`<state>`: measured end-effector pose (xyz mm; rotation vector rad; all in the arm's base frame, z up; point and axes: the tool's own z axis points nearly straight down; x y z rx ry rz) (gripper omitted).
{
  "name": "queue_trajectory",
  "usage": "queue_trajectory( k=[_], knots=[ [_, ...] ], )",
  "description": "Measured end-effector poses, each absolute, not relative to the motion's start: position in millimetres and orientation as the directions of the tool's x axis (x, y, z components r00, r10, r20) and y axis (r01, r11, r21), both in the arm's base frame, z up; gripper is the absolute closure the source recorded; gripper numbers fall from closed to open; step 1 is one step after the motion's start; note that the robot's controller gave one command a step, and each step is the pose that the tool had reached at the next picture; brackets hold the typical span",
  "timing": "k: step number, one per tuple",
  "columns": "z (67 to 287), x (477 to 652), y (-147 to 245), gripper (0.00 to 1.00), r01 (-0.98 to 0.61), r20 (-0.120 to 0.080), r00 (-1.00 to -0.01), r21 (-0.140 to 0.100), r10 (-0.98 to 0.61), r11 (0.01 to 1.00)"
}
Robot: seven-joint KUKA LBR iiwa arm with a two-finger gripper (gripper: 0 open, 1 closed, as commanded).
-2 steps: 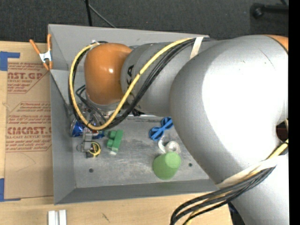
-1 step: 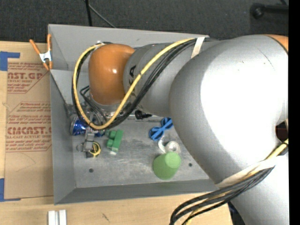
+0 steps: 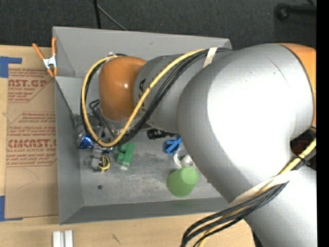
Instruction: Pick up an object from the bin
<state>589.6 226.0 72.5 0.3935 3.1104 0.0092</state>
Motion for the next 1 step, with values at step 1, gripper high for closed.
queue_trajectory(
  k=[1],
  knots=[
    [74.6, 591.1, 227.5, 0.00, 0.248, -0.010, -0.969, 0.011, 0.248, 0.969]
  ],
)
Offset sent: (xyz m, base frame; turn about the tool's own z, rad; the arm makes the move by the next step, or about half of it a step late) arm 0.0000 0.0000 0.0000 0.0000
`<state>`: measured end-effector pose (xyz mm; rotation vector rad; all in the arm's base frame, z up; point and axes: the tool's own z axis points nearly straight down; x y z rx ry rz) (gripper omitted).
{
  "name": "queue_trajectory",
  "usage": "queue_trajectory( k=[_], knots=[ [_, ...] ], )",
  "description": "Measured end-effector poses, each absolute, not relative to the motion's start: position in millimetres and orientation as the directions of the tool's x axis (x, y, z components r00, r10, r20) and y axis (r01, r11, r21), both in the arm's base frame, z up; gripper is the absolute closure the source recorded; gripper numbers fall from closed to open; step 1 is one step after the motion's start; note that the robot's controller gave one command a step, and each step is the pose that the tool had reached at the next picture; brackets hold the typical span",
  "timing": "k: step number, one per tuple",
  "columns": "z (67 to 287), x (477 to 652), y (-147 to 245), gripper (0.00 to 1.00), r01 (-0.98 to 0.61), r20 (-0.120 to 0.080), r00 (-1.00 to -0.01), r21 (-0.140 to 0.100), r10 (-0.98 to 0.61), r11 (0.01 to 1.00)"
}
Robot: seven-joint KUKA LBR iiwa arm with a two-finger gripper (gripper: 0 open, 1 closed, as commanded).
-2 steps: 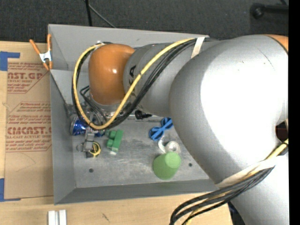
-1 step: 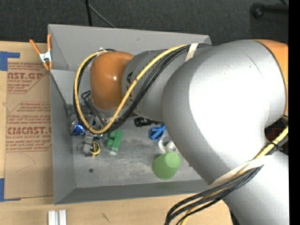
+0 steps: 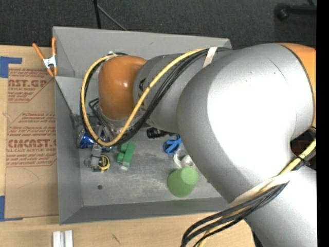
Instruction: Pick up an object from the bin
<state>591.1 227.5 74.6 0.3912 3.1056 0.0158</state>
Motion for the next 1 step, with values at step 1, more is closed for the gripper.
queue_trajectory(
  k=[1],
  knots=[
    [76.1, 591.4, 229.2, 1.00, 0.248, -0.010, -0.969, 0.015, 0.248, 0.969]
  ],
)
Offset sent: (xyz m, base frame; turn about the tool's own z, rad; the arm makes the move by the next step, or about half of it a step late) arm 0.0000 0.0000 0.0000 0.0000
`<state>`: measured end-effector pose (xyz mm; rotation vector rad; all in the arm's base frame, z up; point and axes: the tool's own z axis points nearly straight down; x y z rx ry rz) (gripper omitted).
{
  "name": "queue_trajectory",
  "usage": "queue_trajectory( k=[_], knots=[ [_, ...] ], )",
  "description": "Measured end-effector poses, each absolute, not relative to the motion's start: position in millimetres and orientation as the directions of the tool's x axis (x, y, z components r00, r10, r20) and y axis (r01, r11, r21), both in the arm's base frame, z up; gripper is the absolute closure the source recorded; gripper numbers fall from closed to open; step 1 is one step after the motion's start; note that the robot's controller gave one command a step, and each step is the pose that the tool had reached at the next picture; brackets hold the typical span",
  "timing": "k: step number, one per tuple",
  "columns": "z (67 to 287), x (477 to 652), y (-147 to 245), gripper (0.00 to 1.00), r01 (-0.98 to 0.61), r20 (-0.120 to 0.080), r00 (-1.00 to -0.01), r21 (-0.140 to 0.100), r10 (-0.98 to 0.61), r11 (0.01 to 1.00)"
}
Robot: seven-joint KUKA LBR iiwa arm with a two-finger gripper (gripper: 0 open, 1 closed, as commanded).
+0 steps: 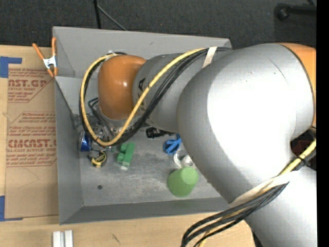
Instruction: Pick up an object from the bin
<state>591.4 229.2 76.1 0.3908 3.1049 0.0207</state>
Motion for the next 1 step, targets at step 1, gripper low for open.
queue_trajectory(
  k=[1],
  knots=[
    [97.5, 592.2, 230.2, 1.00, 0.247, -0.003, -0.969, 0.003, 0.247, 0.969]
  ],
)
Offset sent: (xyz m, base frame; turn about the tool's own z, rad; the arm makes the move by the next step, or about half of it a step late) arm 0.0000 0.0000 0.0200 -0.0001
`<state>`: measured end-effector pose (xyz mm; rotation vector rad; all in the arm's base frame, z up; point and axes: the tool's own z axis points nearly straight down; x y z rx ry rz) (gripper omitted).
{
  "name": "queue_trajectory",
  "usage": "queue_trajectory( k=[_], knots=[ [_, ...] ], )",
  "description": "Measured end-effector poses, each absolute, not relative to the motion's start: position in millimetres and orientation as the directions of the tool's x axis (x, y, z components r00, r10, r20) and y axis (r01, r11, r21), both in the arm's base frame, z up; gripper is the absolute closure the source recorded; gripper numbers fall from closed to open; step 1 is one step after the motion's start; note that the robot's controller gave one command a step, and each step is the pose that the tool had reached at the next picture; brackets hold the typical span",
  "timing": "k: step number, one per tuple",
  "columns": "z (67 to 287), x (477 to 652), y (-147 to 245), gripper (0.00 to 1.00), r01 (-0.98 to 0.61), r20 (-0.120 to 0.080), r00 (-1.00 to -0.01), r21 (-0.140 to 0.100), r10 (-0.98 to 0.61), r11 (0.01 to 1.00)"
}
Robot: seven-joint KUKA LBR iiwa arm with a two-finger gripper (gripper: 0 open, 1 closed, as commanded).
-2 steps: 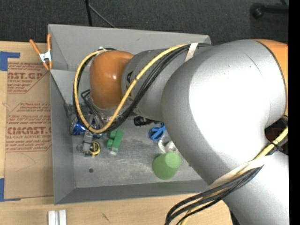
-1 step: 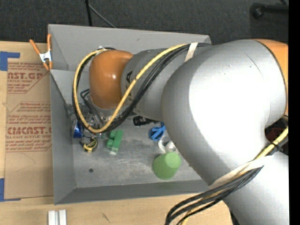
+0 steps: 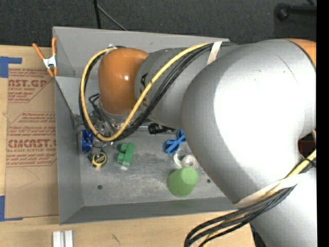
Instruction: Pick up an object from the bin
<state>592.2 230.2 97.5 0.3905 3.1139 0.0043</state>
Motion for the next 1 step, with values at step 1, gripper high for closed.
queue_trajectory(
  k=[1],
  knots=[
    [139.1, 593.4, 231.4, 1.00, 0.246, -0.005, -0.969, 0.004, 0.246, 0.969]
  ],
)
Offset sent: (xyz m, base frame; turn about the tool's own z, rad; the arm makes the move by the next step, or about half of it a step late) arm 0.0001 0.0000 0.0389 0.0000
